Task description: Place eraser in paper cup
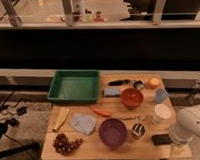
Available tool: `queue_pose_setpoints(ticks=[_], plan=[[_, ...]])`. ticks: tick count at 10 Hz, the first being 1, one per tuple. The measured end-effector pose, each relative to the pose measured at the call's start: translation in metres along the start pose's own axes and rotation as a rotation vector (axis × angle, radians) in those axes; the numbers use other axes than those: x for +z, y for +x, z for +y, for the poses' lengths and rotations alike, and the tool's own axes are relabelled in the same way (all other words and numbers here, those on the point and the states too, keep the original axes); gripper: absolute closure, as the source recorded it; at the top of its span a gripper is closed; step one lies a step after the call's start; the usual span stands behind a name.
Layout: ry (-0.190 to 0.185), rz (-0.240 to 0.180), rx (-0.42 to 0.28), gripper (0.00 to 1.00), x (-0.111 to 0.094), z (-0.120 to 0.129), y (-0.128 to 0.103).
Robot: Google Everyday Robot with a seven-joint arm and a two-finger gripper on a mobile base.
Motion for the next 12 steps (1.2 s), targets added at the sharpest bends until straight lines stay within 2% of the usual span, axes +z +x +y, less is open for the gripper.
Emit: queue_pose_setpoints(ticks=[9, 11, 12], plan=[[-0.019, -0.009, -0.008, 0.2, 0.021, -0.006, -0.005], [-0.025, -0.01, -0.015, 0.27, 0.02, -0.006, -0.005], [-0.029, -0.012, -0.016, 0.39, 0.02, -0.006, -0.005]])
